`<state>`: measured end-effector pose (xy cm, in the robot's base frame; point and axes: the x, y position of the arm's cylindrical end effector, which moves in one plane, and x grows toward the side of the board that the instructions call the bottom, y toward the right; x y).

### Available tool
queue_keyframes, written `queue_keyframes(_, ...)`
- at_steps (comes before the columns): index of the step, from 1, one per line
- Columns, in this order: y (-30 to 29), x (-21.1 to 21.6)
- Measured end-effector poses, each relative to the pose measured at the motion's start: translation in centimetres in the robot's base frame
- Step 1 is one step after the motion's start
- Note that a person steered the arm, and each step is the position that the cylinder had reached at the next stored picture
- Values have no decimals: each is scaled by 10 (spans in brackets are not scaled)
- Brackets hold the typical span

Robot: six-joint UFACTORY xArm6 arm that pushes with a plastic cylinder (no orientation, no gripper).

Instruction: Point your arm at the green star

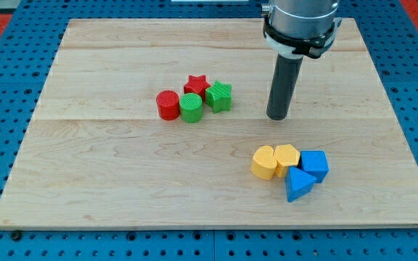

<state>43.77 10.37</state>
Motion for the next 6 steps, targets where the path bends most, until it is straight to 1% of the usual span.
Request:
queue_keyframes(2,6,-4)
queue_keyframes(3,4,-13)
queue_keyframes(6,-9,-13)
